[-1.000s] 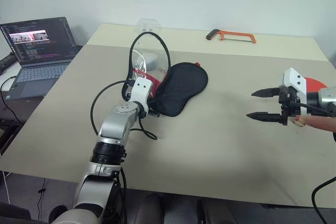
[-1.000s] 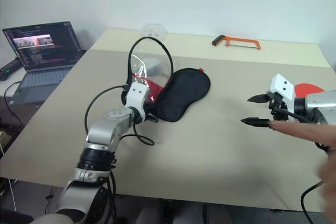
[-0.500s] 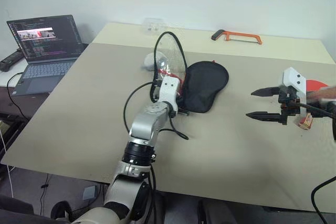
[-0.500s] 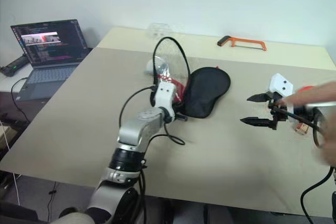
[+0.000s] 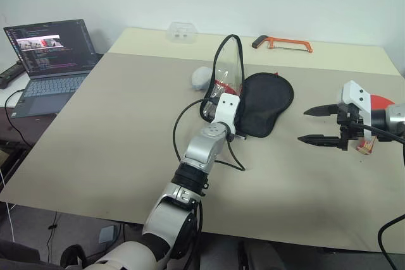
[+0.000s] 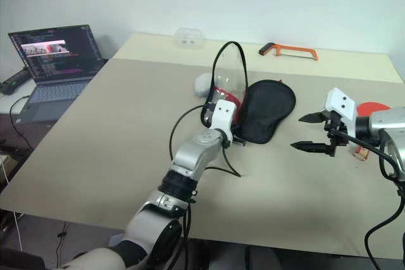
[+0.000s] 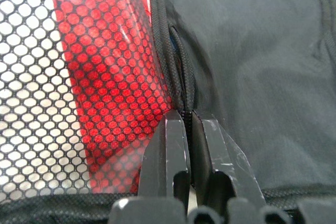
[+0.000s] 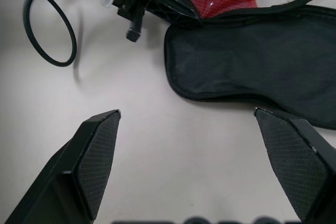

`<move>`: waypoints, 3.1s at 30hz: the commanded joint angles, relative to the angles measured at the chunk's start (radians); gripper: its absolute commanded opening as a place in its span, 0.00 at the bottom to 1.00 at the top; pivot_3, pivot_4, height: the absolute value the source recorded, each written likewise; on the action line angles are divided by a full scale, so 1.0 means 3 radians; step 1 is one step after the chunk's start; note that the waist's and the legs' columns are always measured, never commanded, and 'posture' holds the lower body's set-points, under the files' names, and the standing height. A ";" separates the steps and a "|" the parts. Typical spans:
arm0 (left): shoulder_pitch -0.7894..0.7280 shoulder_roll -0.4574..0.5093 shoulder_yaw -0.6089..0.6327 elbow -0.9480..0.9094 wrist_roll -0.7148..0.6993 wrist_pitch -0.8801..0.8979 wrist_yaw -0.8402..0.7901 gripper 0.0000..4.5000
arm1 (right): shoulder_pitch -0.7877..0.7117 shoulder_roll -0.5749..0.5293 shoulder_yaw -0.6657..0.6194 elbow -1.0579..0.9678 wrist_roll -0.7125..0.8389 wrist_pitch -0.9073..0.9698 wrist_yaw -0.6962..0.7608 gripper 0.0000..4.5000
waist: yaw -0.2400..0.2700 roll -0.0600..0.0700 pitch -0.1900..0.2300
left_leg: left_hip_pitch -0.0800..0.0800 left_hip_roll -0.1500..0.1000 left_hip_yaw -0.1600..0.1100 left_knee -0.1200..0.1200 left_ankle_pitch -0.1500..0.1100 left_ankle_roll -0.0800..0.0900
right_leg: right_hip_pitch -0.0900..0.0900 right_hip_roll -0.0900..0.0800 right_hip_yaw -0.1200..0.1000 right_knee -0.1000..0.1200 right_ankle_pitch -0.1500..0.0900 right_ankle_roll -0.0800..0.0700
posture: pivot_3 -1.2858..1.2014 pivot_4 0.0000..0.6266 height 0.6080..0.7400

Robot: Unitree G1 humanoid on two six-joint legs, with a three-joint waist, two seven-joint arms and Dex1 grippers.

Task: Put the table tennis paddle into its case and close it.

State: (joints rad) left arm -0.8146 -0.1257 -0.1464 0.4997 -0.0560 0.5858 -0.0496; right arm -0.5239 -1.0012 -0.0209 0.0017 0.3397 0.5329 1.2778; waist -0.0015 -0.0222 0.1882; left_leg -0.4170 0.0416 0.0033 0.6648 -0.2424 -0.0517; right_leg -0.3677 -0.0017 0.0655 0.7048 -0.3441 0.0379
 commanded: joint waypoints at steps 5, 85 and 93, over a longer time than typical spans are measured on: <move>-0.0491 -0.0745 -0.0071 0.0441 -0.0147 -0.0381 0.0142 0.01 | 0.0007 -0.0125 -0.0180 -0.0164 0.0101 0.0042 -0.0004 1.00 | 0.0004 0.0001 0.0000 | 0.0002 -0.0013 -0.0003 0.0001 0.0001 0.0001 | 0.0003 -0.0001 0.0000 0.0004 0.0000 0.0001 | 0.52 0.24 1.00; 0.0753 0.2941 0.0677 -0.2556 -0.1943 0.0746 -0.3092 0.81 | -0.0841 0.0857 -0.0939 0.0473 -0.0774 0.1840 -0.3214 1.00 | -0.0094 0.0004 -0.0002 | -0.0010 0.0010 0.0004 -0.0009 0.0012 -0.0010 | -0.0016 -0.0007 0.0004 0.0002 -0.0001 0.0005 | 0.52 0.24 1.00; 0.0832 0.3029 0.0549 -0.2460 -0.1889 0.0626 -0.3356 0.81 | -0.0600 0.1879 -0.1582 -0.0763 -0.1301 0.2867 -0.4423 1.00 | -0.0101 0.0004 -0.0002 | -0.0007 0.0009 0.0006 -0.0008 0.0009 -0.0005 | -0.0023 -0.0001 0.0012 0.0022 -0.0002 0.0004 | 0.52 0.24 1.00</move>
State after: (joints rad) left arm -0.5541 0.7859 0.0259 -0.2358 -0.6260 0.7967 -1.0451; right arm -0.7106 -0.4485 -0.4587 -0.1587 -0.0184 1.3717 0.0065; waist -0.0318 -0.0211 0.1876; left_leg -0.4191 0.0444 0.0052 0.6625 -0.2399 -0.0527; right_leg -0.3746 -0.0018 0.0693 0.7116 -0.3447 0.0390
